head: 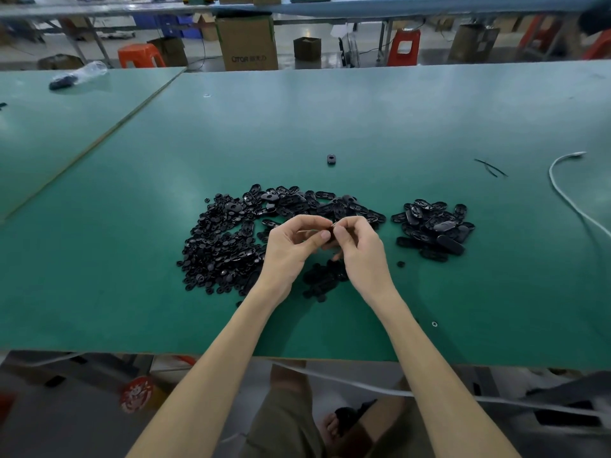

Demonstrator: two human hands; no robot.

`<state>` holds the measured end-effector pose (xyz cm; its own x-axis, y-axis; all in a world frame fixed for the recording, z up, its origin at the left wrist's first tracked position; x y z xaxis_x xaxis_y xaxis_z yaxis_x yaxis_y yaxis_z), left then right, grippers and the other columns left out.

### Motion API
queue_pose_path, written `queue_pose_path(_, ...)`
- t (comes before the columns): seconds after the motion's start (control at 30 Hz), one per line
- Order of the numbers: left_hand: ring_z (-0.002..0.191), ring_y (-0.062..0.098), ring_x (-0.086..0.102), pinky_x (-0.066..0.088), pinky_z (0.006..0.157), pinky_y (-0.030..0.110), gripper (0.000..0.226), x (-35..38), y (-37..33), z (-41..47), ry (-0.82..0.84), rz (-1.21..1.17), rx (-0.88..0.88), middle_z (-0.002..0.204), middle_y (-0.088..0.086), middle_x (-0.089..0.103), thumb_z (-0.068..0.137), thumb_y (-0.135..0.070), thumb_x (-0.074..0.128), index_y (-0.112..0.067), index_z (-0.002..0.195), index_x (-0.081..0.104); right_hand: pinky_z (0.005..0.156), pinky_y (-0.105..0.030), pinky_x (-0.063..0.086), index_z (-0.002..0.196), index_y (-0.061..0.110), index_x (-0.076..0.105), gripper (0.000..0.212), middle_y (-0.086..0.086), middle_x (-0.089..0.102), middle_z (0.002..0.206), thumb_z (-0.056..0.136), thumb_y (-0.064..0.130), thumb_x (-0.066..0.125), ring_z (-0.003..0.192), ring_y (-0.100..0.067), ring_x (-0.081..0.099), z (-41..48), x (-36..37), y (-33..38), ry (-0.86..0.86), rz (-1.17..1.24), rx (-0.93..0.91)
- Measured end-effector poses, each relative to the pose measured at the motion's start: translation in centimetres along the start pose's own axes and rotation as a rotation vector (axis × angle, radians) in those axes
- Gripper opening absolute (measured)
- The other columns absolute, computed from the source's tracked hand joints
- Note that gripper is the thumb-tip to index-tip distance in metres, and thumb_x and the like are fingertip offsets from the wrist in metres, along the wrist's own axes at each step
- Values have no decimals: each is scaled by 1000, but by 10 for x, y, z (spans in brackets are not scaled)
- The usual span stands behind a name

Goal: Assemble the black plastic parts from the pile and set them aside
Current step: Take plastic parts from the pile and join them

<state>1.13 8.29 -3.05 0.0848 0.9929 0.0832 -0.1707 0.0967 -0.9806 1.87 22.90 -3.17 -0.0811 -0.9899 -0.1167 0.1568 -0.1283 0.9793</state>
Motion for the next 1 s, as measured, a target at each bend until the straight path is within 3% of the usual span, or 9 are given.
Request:
queue_pose_path(0.17, 100, 22, 74, 57, 88, 24, 25, 0, 1, 0, 10, 85, 11, 107, 0, 78, 89, -2, 78, -13, 111, 75, 66, -24, 53, 100, 21, 57, 12, -8, 72, 97, 110, 18, 51, 66, -9, 66, -1, -3, -1, -57, 5, 36)
queue_pose_path(0.27, 99, 12, 74, 55, 86, 19, 24, -1, 0, -1, -45, 26, 25, 106, 0, 79, 88, 1, 77, -8, 110, 75, 64, -22, 54, 102, 16, 56, 9, -10, 74, 100, 110, 16, 51, 74, -8, 74, -2, -3, 1, -63, 38, 43)
queue_pose_path(0.33, 97, 8, 73, 54, 84, 18, 24, -3, 0, -1, -81, 6, 22, 104, -1, 79, 88, -1, 78, -10, 110, 76, 62, -16, 51, 102, 15, 57, 8, -8, 76, 96, 109, 17, 53, 69, -3, 71, -3, -3, 2, -56, 16, 40)
queue_pose_path(0.5, 94, 8, 72, 53, 80, 18, 21, -4, 2, 0, -76, 5, 12, 102, 1, 79, 88, -8, 80, -13, 108, 77, 58, -11, 48, 105, 12, 60, 9, -8, 76, 93, 108, 18, 57, 61, 6, 65, -5, -3, 7, -72, -33, 12)
queue_pose_path(0.67, 86, 5, 70, 53, 73, 18, 19, -4, 0, 0, -69, 17, 3, 100, 1, 79, 88, -14, 81, -14, 106, 78, 57, -11, 49, 105, 9, 63, 11, -8, 76, 94, 107, 19, 59, 61, 6, 65, -5, -5, 10, -91, -44, 10)
queue_pose_path(1.0, 86, 9, 70, 54, 72, 22, 14, -5, 3, 1, -71, 15, -10, 99, 3, 79, 88, -16, 81, -17, 102, 78, 58, -11, 50, 100, 14, 64, 8, -6, 76, 94, 105, 18, 61, 63, 6, 66, -5, -4, 8, -70, -71, 1)
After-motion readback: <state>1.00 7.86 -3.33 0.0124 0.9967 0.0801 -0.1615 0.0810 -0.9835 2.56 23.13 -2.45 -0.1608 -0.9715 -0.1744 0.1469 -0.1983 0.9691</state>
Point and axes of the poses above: each hand's wrist, its own z-axis towards the middle knuckle, its own x-axis out of the palm, y = z × x, the point moved 2 cm from there along z, towards the middle knuckle
